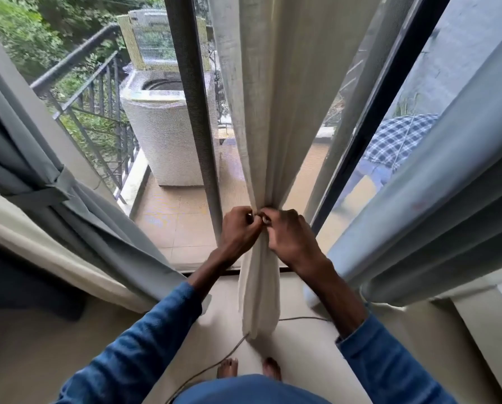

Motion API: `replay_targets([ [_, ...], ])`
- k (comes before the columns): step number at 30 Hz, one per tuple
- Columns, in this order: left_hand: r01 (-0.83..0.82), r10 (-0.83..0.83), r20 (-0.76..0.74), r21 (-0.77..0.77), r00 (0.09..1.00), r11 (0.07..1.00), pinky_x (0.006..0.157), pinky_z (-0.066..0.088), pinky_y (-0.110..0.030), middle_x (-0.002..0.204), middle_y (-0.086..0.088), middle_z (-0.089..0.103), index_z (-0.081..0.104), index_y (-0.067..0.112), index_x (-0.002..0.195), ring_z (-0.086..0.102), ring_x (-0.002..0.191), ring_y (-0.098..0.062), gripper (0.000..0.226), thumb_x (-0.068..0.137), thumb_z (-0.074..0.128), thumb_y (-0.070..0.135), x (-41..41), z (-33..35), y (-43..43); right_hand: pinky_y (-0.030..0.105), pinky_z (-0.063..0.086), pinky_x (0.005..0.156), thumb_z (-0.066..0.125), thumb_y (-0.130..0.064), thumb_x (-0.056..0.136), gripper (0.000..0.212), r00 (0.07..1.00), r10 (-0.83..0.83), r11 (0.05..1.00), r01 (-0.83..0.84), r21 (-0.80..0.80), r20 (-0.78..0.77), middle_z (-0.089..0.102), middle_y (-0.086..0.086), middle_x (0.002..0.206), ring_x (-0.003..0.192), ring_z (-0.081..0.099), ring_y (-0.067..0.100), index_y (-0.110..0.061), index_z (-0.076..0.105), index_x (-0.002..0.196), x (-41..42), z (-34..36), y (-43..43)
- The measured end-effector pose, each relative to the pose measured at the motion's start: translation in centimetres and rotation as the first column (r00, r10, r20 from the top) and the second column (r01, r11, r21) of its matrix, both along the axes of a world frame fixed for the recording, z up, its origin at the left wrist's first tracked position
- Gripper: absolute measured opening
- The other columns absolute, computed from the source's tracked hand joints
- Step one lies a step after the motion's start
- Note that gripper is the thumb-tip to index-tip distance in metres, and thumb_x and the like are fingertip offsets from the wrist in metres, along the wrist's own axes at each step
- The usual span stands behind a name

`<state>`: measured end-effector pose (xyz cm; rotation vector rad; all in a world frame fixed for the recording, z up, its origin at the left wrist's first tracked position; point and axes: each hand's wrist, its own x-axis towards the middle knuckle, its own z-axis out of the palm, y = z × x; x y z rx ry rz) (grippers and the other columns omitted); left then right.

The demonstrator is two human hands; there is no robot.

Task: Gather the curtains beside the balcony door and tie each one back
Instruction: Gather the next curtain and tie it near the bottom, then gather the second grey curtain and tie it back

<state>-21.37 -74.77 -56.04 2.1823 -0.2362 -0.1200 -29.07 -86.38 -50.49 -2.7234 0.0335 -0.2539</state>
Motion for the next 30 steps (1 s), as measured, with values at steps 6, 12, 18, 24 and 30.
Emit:
replay_targets([
  [6,-0.067,0.07,0.044,-0.086,0.997,0.994,0.074,0.054,-0.025,0.088,-0.001,0.075,0.063,0.012,0.119,0.066,0.067,-0.011,0.03,0.098,0.057,0.033,-1.4,1.3,0.3,0.042,0.058,0.082,0.056,-0.002,0.086,0.037,0.986,-0.12,0.979,0.098,0.181,0.116,0.077,0.004,0.107,0.095,0.074,0.028,-0.02,0.072,0.115,-0.8,-0.6,-2.5],
  [12,0.003,0.041,0.237,-0.181,0.971,0.983,0.059,0.048,-0.008,0.1,0.006,0.071,0.059,0.014,0.116,0.065,0.075,-0.003,0.025,0.091,0.063,0.009,-3.2,2.0,0.9,0.04,0.059,0.079,0.063,0.003,0.086,0.027,0.974,-0.204,0.943,0.167,0.287,0.102,0.076,0.007,0.099,0.084,0.073,0.021,-0.007,0.072,0.11,-1.6,-1.9,-4.0],
  [18,0.166,-0.113,0.342,-0.129,0.933,0.978,0.06,0.059,-0.036,0.101,0.005,0.07,0.066,0.015,0.105,0.063,0.081,-0.008,0.023,0.087,0.058,0.002,-2.0,2.6,-1.0,0.023,0.055,0.079,0.069,-0.003,0.086,0.022,0.96,-0.258,0.921,0.211,0.328,0.109,0.076,0.0,0.099,0.081,0.071,0.013,-0.009,0.075,0.106,-1.5,-0.6,-5.0],
  [24,0.387,-0.291,0.484,-0.111,0.826,0.915,0.061,0.057,-0.031,0.1,0.006,0.07,0.069,0.017,0.101,0.064,0.078,-0.009,0.024,0.086,0.057,0.003,-0.7,8.7,-6.8,0.025,0.061,0.075,0.074,-0.007,0.086,0.023,0.888,-0.373,0.902,0.279,0.33,0.268,0.078,-0.002,0.099,0.084,0.071,0.004,-0.012,0.075,0.109,-2.0,4.2,-9.3],
  [30,0.606,-0.371,0.708,-0.1,0.601,0.789,0.066,0.055,-0.028,0.096,0.006,0.07,0.068,0.017,0.097,0.064,0.075,-0.009,0.019,0.086,0.057,0.006,-0.6,20.0,-16.3,0.037,0.063,0.07,0.069,-0.01,0.084,0.023,0.733,-0.426,0.905,0.352,0.24,0.53,0.077,-0.003,0.101,0.087,0.074,0.008,-0.011,0.074,0.106,-4.6,15.0,-16.0],
])
